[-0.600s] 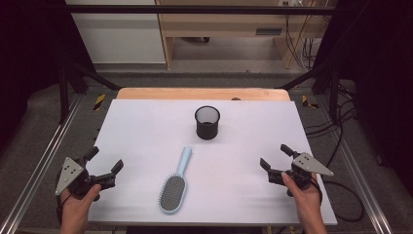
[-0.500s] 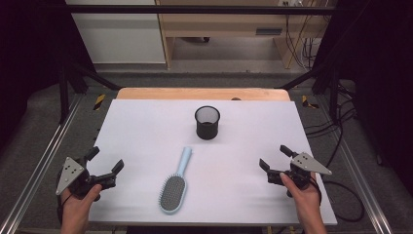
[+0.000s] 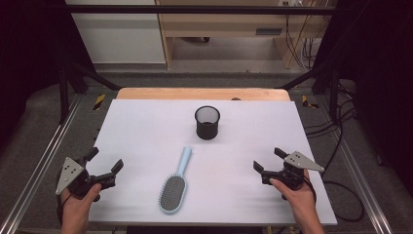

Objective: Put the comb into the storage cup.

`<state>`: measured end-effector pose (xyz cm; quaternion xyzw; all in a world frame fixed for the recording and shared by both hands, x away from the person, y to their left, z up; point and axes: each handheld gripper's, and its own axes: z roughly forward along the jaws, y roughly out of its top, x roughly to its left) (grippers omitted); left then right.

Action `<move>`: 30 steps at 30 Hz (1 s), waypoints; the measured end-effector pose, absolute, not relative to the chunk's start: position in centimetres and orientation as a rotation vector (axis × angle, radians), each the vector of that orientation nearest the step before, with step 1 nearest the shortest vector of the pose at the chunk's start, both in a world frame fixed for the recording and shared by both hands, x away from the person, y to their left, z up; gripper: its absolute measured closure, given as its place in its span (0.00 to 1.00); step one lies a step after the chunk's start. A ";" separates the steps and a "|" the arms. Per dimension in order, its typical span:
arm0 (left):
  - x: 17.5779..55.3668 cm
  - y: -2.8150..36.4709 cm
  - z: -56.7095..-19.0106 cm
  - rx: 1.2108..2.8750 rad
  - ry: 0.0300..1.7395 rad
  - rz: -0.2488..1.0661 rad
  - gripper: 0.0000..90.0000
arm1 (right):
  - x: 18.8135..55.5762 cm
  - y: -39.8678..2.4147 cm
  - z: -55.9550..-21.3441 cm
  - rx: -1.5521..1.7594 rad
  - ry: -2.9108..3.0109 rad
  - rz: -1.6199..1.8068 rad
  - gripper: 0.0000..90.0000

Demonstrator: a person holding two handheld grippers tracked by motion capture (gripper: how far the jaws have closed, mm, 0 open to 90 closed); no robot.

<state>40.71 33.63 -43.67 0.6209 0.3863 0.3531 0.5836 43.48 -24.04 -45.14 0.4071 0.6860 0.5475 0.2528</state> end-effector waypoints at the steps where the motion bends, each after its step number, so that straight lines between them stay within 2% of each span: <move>1: 40.7 33.6 -43.7 1.449 0.902 0.824 0.01 | 43.5 -23.8 -45.0 1.108 1.868 1.491 0.06; 8: 40.8 33.7 -43.7 1.447 0.901 0.819 0.01 | 44.1 -20.6 -43.3 1.024 1.945 1.465 0.12; 23: 40.7 33.8 -43.6 1.442 0.903 0.822 0.01 | 47.2 -14.0 -40.3 0.909 2.081 1.425 0.17; 26: 40.7 33.8 -43.6 1.443 0.904 0.823 0.01 | 47.8 -12.5 -40.2 0.888 2.118 1.400 0.20; 30: 40.8 33.9 -43.6 1.443 0.906 0.823 0.01 | 48.6 -10.4 -40.3 0.853 2.182 1.367 0.29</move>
